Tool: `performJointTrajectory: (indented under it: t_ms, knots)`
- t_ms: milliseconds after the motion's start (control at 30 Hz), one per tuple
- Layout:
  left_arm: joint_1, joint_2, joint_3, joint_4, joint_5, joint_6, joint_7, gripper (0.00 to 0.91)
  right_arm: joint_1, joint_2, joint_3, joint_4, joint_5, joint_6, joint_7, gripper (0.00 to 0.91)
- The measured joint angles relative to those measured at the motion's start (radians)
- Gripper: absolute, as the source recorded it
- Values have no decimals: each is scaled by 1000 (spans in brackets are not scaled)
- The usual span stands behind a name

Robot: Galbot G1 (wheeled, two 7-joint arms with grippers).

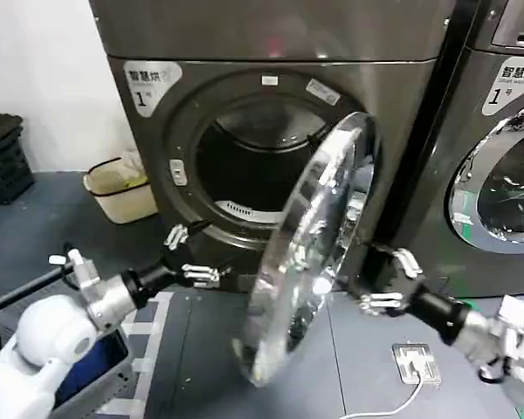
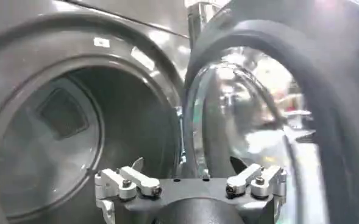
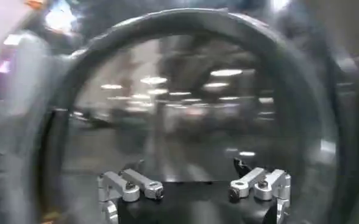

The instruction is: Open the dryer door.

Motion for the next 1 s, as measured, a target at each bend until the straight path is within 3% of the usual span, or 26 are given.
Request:
performJointTrajectory:
  t_ms: [167, 433, 733, 867, 1000]
  knots:
    - [-35, -10, 60, 2, 14, -1, -1, 907, -129, 110, 148, -7, -43, 32, 48, 907]
    - [-113, -38, 178, 33, 24, -4, -3, 907, -256, 298, 332, -39, -178, 30, 172, 907]
    - [-254, -86, 335, 101, 53, -25, -3, 907, -275, 546, 469, -107, -221, 15, 328, 907]
    - [-328, -113, 414, 138, 66, -33, -6, 907, -263, 621, 522, -134, -233, -6, 383, 907]
    - [-399, -149, 498, 178, 78, -40, -20, 907, -236, 678, 576, -157, -293, -24, 425, 907]
